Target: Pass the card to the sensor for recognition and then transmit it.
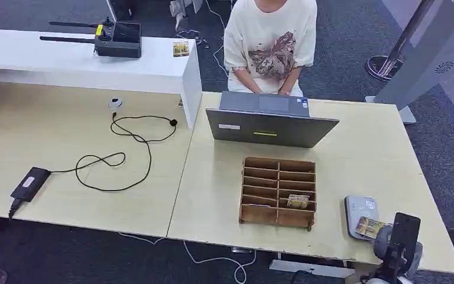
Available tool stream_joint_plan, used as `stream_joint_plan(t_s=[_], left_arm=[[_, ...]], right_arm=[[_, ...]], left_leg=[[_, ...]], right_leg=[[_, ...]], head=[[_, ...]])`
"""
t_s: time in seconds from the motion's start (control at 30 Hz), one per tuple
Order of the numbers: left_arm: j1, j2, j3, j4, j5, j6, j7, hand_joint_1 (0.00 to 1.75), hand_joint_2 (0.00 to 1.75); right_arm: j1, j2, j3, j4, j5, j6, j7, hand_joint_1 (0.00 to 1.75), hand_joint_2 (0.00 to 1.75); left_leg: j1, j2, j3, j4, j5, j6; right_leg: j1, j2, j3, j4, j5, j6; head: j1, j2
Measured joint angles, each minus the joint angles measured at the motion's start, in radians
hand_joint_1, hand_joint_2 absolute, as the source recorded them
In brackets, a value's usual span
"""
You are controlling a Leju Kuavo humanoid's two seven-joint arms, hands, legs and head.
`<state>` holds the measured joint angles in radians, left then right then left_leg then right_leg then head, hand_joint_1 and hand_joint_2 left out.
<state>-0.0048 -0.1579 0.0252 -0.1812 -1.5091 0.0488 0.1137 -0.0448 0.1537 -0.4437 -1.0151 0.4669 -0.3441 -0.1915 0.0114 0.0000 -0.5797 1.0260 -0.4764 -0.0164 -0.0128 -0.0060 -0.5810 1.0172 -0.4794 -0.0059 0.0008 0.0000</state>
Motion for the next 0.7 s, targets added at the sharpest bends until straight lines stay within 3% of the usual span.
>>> stream_joint_plan(t_s=[0.17,0.7], left_arm=[[0.000,0.000,0.000,0.000,0.000,0.000,0.000,0.00,1.75],[0.000,0.000,0.000,0.000,0.001,0.002,0.000,0.00,1.75]], right_arm=[[-0.011,-0.003,-0.002,0.022,0.006,-0.003,0.000,1.75,1.75],[-0.044,-0.014,-0.001,0.099,0.093,-0.105,0.001,1.75,1.75]], left_leg=[[0.000,0.000,0.000,0.000,0.000,0.000],[0.000,0.000,0.000,0.000,0.000,0.000]], right_leg=[[0.000,0.000,0.000,0.000,0.000,0.000],[0.000,0.000,0.000,0.000,0.000,0.000]], head=[[0.000,0.000],[0.000,0.000]])
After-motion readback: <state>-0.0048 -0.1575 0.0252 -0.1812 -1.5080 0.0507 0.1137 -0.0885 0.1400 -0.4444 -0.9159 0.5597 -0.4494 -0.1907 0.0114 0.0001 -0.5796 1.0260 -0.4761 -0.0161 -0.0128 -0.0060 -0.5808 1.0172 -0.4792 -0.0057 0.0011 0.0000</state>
